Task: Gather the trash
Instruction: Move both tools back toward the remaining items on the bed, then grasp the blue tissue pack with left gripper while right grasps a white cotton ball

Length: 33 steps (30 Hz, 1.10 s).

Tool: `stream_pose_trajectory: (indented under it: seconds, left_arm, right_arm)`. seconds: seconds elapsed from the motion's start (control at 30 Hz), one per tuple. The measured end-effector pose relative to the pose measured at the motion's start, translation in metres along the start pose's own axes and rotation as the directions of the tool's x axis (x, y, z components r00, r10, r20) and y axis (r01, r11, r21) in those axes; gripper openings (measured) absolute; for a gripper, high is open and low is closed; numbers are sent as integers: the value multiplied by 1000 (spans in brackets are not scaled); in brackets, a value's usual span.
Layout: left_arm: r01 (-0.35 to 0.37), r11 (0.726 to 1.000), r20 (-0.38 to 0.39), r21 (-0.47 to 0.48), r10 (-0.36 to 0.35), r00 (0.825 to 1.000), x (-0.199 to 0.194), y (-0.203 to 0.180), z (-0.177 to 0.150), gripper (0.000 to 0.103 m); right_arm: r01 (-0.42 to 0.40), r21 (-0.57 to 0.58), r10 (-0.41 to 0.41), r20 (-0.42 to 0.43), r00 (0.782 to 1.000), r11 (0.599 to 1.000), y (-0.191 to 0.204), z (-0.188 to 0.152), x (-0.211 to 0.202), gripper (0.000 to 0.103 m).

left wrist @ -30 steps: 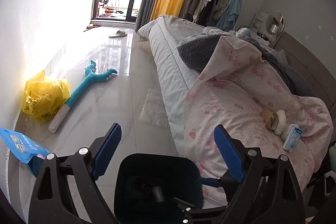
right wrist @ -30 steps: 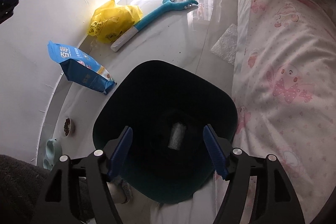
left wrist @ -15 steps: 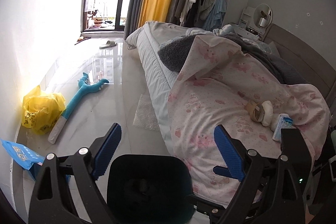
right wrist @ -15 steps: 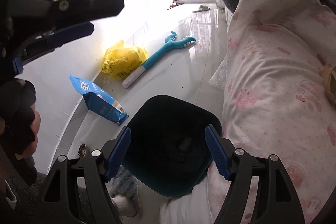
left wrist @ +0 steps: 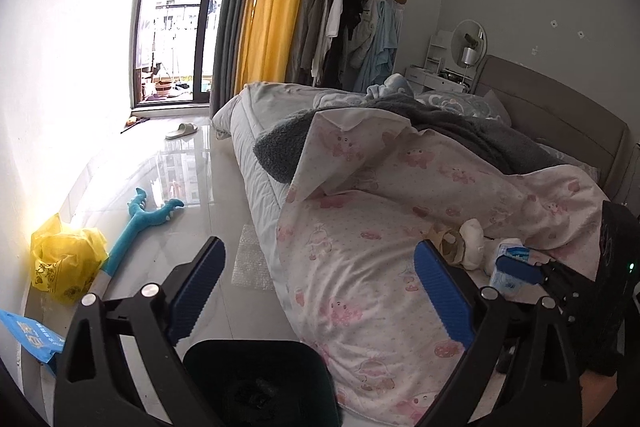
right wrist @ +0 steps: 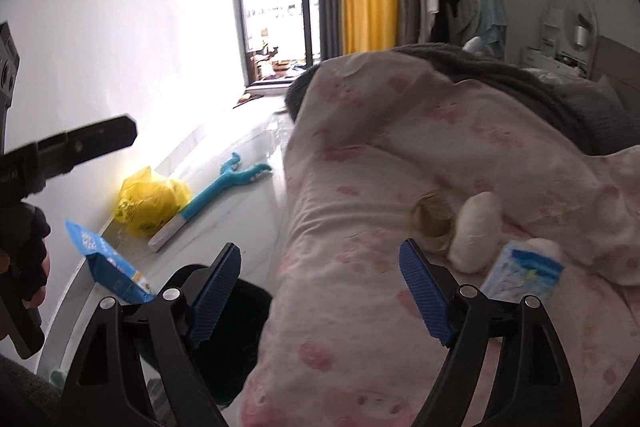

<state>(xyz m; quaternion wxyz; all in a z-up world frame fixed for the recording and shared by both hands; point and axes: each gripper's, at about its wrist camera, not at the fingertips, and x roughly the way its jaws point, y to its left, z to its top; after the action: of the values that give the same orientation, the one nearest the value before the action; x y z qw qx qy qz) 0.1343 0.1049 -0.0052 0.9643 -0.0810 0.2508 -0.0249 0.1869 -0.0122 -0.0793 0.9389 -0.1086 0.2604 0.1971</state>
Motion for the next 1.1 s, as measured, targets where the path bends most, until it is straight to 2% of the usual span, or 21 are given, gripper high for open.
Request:
stream_pose_trajectory:
  seconds: [0.07,0.2,0.43,0.63,0.87,0.97,1.1]
  left_arm:
    - [15,1000,-5,9,-15,1000,8,-9,1,97]
    - [49,998,-27,31,-48,998,23,-28,-3,97]
    - [113,992,-72,56,-109,991,47,-71,-14,97]
    - [177,982,-119,69,-168,979,63,-105,-25,97]
    - [246,965,-162,93,-229,960,84,-146,-38,98]
    - [275,956,-192,97,-253,948,96,-164,-46,98]
    - [317,941,-235,118,-284,930,113,-190,-56,98]
  right_arm:
    - [48,43,-50,39,998,998,-26,4,-8,89]
    - [116,92,-121,54,991,989,-66,8,-18,90]
    - [136,186,-143,27,989,973,-128,0,-26,90]
    - [78,216,-78,-10,997,973,-157,-10,-24,90]
    - [15,284,-11,-16,1000,959,-200,-17,-28,91]
    - [-57,307,63,-13,998,950,-210,-18,-24,91]
    - [-155,368,170,-7,985,917,-223,-21,-17,91]
